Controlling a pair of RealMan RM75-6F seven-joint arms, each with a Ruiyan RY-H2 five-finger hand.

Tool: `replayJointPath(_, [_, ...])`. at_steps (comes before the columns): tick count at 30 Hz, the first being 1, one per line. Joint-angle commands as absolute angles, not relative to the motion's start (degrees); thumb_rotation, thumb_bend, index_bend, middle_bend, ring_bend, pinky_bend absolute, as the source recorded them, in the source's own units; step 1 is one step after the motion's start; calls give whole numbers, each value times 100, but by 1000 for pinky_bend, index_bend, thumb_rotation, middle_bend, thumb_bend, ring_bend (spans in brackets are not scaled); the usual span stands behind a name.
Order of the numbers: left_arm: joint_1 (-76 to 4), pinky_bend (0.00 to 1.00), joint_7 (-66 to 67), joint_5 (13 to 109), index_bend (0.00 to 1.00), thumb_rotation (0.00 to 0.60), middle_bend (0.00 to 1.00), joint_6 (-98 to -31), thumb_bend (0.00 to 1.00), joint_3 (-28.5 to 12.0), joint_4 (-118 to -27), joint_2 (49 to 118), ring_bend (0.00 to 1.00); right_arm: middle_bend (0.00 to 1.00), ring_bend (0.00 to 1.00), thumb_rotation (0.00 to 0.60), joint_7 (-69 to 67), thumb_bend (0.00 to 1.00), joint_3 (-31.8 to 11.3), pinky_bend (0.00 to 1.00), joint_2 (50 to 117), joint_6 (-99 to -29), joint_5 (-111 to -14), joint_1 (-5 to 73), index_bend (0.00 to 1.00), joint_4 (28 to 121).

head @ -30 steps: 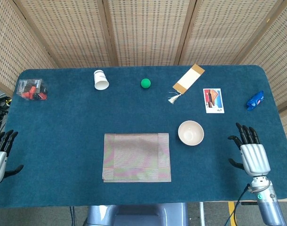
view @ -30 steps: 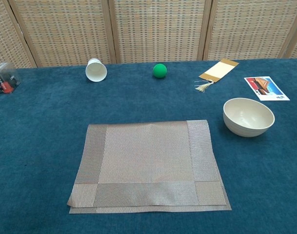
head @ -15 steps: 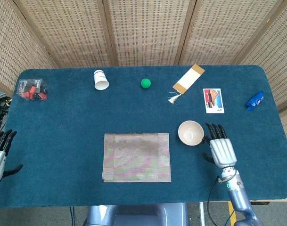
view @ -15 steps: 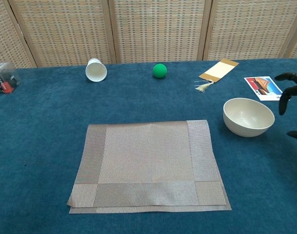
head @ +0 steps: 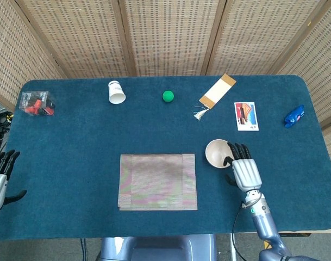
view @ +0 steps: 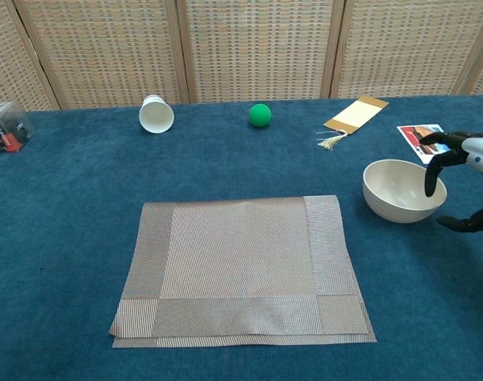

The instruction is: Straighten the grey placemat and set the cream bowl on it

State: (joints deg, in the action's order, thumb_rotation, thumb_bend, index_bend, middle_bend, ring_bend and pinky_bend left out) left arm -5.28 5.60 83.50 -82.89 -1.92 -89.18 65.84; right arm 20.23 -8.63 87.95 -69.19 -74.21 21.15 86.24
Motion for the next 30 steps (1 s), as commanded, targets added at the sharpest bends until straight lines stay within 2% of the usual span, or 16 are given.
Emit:
replayJointPath(1, [-528, 0, 561, 8344, 0, 600, 0, -8282, 0, -191, -8923, 6583, 0, 124, 0, 600, 2076, 463, -853, 78, 8877, -6831, -7318, 2159, 472, 8537])
replayJointPath(8, [-539, 0, 557, 8339, 0, 600, 0, -8251, 0, -184, -8917, 6584, 0, 97, 0, 600, 2121, 468, -882, 78, 9101, -6696, -7149, 2269, 422, 8267])
replayJointPath(21, [-539, 0, 544, 8337, 0, 600, 0, -8251, 0, -183, -8915, 6589, 0, 98, 0, 600, 2171, 468, -929, 78, 9432, -6501, -6957, 2464, 419, 7796])
replayJointPath(26, [-546, 0, 564, 8337, 0, 600, 0, -8235, 0, -177, -8910, 6603, 0, 119, 0, 600, 2114, 468, -946, 78, 9717, -6531, -7024, 2561, 487, 7348])
replayJointPath(30, [-547, 0, 556, 8328, 0, 600, 0, -8231, 0, -180, -8908, 6605, 0, 162, 0, 600, 1940, 460, -958, 86, 9908, -6670, -7160, 2584, 585, 7042])
